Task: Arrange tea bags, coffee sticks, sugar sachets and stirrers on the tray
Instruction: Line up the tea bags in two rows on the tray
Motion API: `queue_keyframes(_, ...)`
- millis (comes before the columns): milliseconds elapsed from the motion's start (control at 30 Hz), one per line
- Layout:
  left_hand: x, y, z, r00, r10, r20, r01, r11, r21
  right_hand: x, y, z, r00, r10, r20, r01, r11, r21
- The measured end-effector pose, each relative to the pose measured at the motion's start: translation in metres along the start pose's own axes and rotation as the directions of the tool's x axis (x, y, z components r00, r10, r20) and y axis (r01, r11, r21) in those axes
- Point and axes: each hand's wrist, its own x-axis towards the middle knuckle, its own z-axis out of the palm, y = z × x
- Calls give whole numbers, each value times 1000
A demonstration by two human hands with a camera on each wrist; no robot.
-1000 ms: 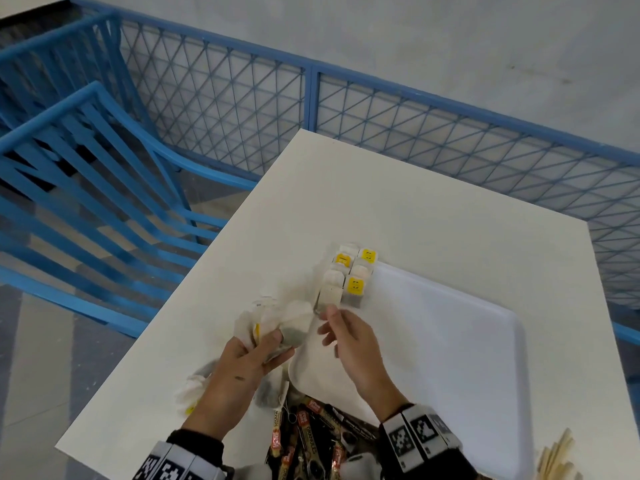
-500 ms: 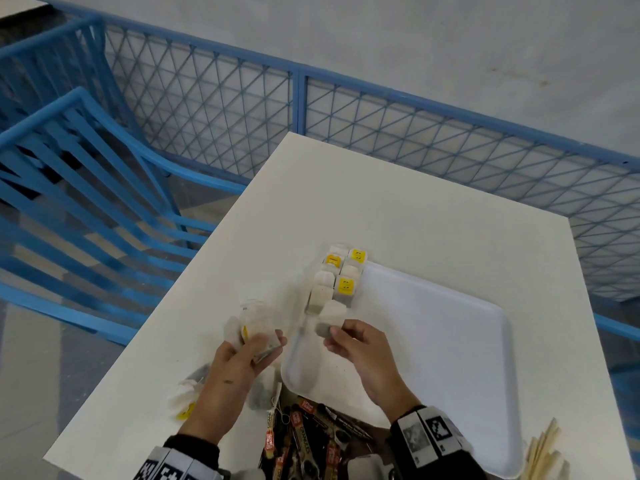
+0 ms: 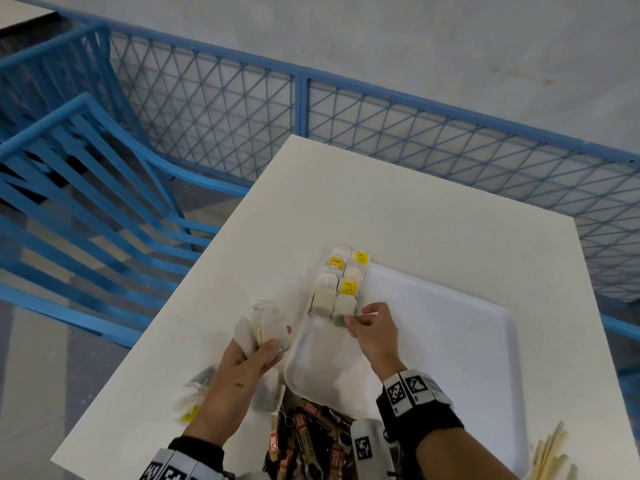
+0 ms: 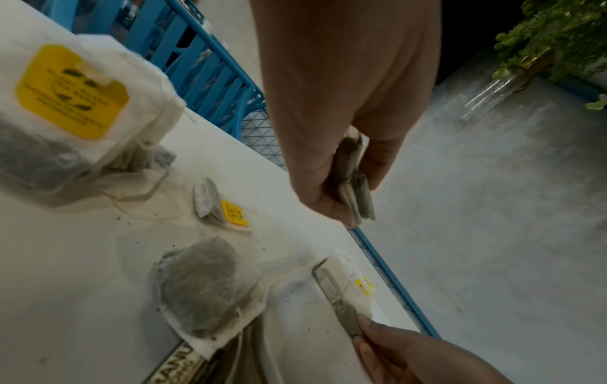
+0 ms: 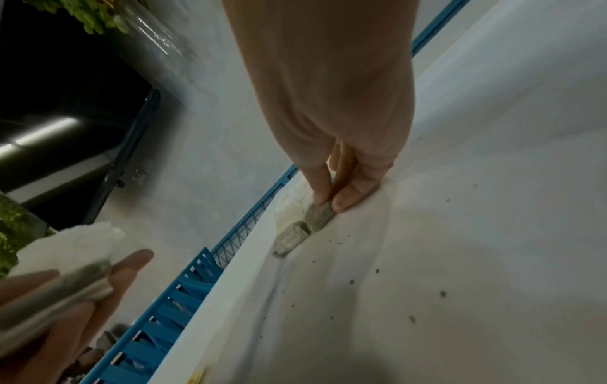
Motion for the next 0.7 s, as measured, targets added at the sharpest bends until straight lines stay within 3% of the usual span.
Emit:
queue_keyframes(267, 0, 3, 1, 999, -31, -21, 31, 999, 22, 4, 3, 4, 998, -50, -31, 47, 996, -80)
queue_keyframes(367, 0, 4, 0, 999, -32, -7, 33, 999, 14, -7, -6, 7, 990, -135, -28, 131, 984, -123)
queue_keyframes(433, 1, 5, 2, 1000, -25, 9, 25, 1000, 6, -21, -17, 11, 979, -192, 69, 200, 971, -135)
queue_keyframes(500, 0, 7, 6, 999, -19, 28, 20, 1000, -16, -38, -28, 15, 948, -188, 257, 210, 976, -59)
queue_keyframes(600, 0, 7, 8, 999, -6, 46, 6, 1000, -7, -60, -40, 15, 848, -153, 508, 121, 988, 96)
queue_keyframes(700, 3, 6, 4, 1000, 4, 16, -4, 1000, -2, -69, -38, 15, 813, -171, 557, 115, 984, 136)
